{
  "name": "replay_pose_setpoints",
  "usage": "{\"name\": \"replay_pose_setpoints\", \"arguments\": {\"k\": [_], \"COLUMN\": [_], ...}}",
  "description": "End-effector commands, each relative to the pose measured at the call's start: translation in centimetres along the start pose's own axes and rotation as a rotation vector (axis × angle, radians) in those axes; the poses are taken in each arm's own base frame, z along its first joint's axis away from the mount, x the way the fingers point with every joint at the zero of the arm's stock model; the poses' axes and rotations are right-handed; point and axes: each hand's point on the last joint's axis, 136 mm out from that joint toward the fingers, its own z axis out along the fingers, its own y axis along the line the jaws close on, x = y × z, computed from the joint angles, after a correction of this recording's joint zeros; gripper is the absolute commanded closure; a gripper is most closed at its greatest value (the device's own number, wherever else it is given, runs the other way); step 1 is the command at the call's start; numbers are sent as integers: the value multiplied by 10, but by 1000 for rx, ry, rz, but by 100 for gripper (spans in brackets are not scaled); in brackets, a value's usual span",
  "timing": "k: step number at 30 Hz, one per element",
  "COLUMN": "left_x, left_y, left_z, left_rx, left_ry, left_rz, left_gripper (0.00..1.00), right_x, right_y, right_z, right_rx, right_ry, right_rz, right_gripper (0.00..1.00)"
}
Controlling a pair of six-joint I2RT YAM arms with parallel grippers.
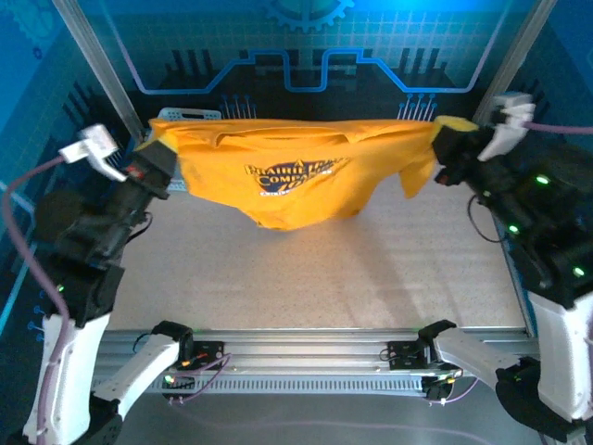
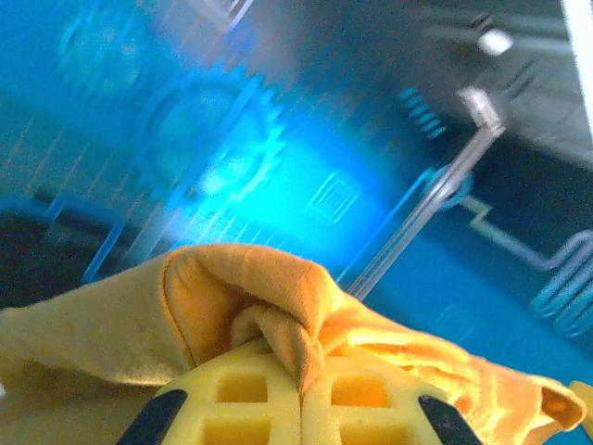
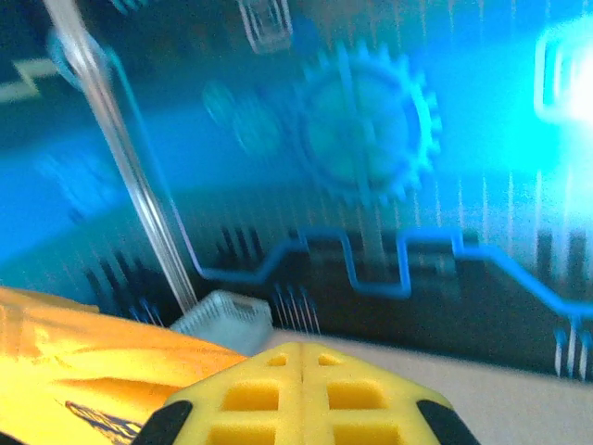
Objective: Fold the inside-out t-shirt
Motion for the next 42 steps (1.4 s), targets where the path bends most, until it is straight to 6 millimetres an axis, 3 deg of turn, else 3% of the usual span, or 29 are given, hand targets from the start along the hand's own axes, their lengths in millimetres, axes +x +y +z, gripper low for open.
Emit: {"name": "replay_pose_setpoints", "arguments": {"k": [1, 3, 6, 10, 15, 18, 22, 24, 26, 29, 31, 34, 36, 39, 42], "left_x": [-34, -40, -34, -4, 20, 15, -3, -20, -35, -39, -23, 36, 64, 61, 34], "left_y": [-23, -27, -15, 25, 74, 93, 112, 115, 93, 59, 77, 129, 150, 166, 147], "left_z": [-7, -5, 15, 56, 89, 103, 117, 116, 109, 89, 86, 103, 111, 111, 112], "left_rx": [55, 61, 7, -120, -289, -373, -435, -459, -383, -221, -259, -354, -379, -445, -417], "left_ry": [-117, -129, -82, 51, 131, 134, 102, 66, 21, -64, -42, 132, 209, 207, 168], "left_rz": [46, 54, 62, 63, 94, 157, 183, 181, 202, 186, 157, 108, 88, 102, 140], "left_gripper": [100, 100, 100, 100, 100, 100, 100, 100, 100, 100, 100, 100, 100, 100, 100], "right_x": [-36, -49, -55, -37, -5, 7, 5, -2, -12, -29, -19, 18, 30, 32, 13], "right_y": [14, 18, 13, -2, -25, -33, -33, -38, -39, -41, -43, -49, -54, -55, -50], "right_z": [-20, -24, -9, 40, 108, 143, 174, 178, 173, 154, 160, 182, 186, 193, 183], "right_rx": [-49, -56, -30, 24, 95, 109, 91, 122, 142, 180, 175, 160, 177, 163, 156], "right_ry": [-91, -126, -121, -43, 76, 125, 115, 107, 101, 40, 90, 202, 239, 232, 174], "right_rz": [-23, -36, -49, -71, -106, -111, -114, -108, -114, -133, -128, -125, -118, -127, -157], "right_gripper": [100, 100, 100, 100, 100, 100, 100, 100, 100, 100, 100, 100, 100, 100, 100]}}
